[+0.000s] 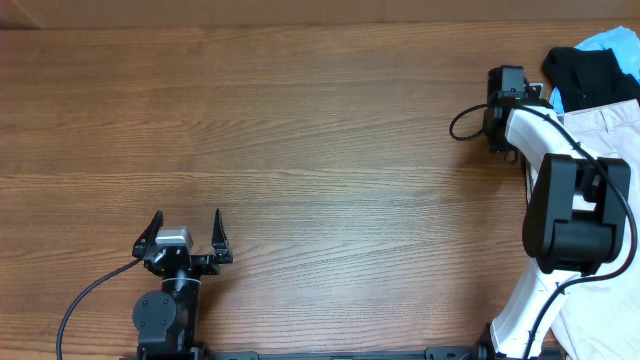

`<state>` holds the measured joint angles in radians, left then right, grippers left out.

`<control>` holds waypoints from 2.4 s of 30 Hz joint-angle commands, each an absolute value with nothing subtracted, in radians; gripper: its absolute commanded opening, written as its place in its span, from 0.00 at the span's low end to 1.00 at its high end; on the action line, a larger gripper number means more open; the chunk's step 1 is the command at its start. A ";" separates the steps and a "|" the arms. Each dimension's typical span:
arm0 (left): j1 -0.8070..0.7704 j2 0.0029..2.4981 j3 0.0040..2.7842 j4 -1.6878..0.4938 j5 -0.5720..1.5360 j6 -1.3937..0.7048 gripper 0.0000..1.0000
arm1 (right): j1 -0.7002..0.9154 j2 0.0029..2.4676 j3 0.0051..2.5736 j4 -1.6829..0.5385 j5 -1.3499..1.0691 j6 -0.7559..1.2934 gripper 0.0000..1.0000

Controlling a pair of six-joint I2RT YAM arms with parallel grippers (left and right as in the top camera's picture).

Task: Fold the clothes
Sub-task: 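Reach the right gripper to the beige shorts on the pile and grasp, then drag the beige shorts left onto the open table and release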

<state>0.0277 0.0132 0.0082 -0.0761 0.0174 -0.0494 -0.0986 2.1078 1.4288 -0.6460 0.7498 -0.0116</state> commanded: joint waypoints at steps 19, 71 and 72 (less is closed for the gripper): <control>0.024 0.006 0.005 -0.078 0.012 -0.037 1.00 | -0.125 2.155 1.460 -0.613 0.806 0.053 0.17; 0.024 0.006 0.005 -0.078 0.012 -0.037 1.00 | 0.562 1.868 1.461 -0.271 -0.113 0.649 0.04; 0.024 0.006 0.005 -0.077 0.012 -0.037 1.00 | 0.580 1.879 1.461 -0.260 -0.125 0.659 0.04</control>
<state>0.0277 0.0132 0.0082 -0.0761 0.0170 -0.0494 0.5011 1.8328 1.4345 -0.3107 0.0269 0.5468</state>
